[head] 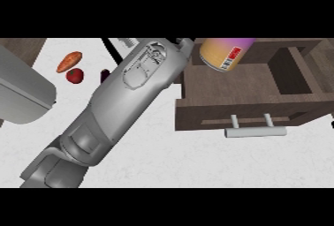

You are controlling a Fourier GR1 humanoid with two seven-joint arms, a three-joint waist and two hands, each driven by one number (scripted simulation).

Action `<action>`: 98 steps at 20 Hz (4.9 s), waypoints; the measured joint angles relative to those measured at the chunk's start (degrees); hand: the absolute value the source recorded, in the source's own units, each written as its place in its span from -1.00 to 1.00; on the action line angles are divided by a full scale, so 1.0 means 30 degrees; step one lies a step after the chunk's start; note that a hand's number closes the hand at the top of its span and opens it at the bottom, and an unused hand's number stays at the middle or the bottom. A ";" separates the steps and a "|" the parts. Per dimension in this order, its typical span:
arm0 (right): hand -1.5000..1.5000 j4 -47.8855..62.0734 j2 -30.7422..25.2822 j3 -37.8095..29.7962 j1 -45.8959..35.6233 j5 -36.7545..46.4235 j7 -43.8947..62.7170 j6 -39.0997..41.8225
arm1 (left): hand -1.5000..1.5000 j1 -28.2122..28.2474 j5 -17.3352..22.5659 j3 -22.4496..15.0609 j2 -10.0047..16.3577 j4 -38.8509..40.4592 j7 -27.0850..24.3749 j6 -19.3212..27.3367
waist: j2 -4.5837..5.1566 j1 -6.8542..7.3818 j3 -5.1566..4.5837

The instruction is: Pick up the can, place it into the drawer and close the drawer

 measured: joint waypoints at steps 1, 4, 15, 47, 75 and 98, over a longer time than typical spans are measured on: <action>-1.00 0.0074 0.0105 0.0123 0.0092 0.0166 -0.0152 0.0028 | 1.00 -0.0205 0.0205 -0.0277 0.0002 0.0306 -0.0135 0.0211 | 0.0000 -0.0015 0.0000; -1.00 0.0327 -0.0018 0.0090 -0.0540 0.0161 0.0052 -0.0120 | 1.00 -0.1039 0.1012 -0.0672 0.0002 0.1640 -0.0560 0.0290 | 0.0052 -0.0131 0.0005; -1.00 0.0462 -0.0192 0.0082 -0.1076 0.0214 0.0197 -0.0117 | 1.00 -0.2710 0.3545 -0.2406 0.0000 0.5311 -0.2213 0.0570 | 0.0194 -0.0627 0.0019; -1.00 0.0535 -0.0551 0.0646 -0.2836 0.0541 0.0872 -0.0334 | -1.00 -0.1458 0.6479 -0.6905 0.0001 0.8361 -0.5740 0.3817 | 0.0508 -0.1785 0.0026; -1.00 0.1009 -0.4057 0.5157 -0.4627 1.4951 -0.2142 -0.1493 | -1.00 -0.1758 0.9673 -0.6634 0.0001 0.6693 -0.7030 0.5568 | 0.0168 -0.0094 -0.0009; -1.00 1.5683 -0.2698 0.5791 -1.0610 2.3687 -0.3905 -1.0050 | -1.00 0.0623 0.7526 -0.7128 0.4584 -0.0044 -0.2005 0.5221 | -0.0510 0.1539 -0.0397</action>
